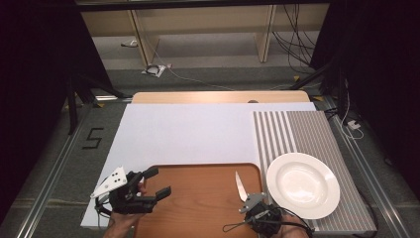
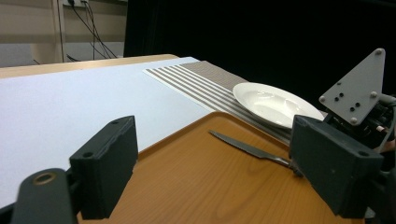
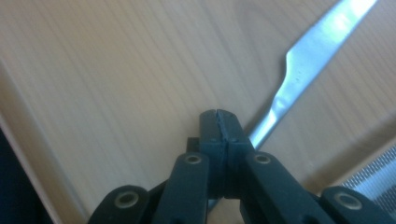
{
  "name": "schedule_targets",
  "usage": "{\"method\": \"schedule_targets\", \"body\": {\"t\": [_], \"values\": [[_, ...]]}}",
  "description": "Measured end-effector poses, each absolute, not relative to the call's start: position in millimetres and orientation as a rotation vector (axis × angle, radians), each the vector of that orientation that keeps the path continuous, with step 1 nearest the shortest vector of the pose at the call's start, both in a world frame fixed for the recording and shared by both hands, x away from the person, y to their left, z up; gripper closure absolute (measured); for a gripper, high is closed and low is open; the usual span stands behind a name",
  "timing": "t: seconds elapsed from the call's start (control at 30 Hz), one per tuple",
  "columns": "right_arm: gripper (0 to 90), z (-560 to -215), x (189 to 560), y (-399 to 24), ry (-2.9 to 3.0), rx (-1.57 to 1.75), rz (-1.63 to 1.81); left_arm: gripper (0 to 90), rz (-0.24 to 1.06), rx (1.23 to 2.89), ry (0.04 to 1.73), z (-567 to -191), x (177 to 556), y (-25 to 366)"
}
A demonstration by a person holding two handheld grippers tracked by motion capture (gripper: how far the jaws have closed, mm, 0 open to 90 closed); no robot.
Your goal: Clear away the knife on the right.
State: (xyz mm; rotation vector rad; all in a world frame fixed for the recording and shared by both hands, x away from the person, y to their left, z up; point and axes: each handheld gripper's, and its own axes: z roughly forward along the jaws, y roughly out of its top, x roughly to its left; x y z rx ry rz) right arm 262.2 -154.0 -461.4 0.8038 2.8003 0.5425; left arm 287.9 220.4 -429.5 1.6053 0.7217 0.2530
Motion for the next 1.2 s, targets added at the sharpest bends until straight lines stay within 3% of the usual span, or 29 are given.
{"method": "schedule_targets", "body": {"t": [0.87, 0.97, 1.03, 1.2], "values": [[90.0, -461.1, 261.7, -175.0, 2.773, 0.881, 0.553, 15.6, 0.253, 1.602, 0.726, -429.6, 288.2, 220.8], [82.7, -458.7, 263.3, -177.9, 2.731, 0.914, 0.6, 15.6, 0.252, 1.602, 0.724, -429.6, 288.2, 220.7], [71.5, -454.7, 264.5, -181.6, 2.683, 0.921, 0.694, 15.6, 0.252, 1.605, 0.723, -429.7, 288.3, 220.4], [59.1, -447.4, 266.0, -189.0, 2.568, 0.944, 0.826, 15.6, 0.251, 1.609, 0.719, -429.7, 288.3, 219.9]]}}
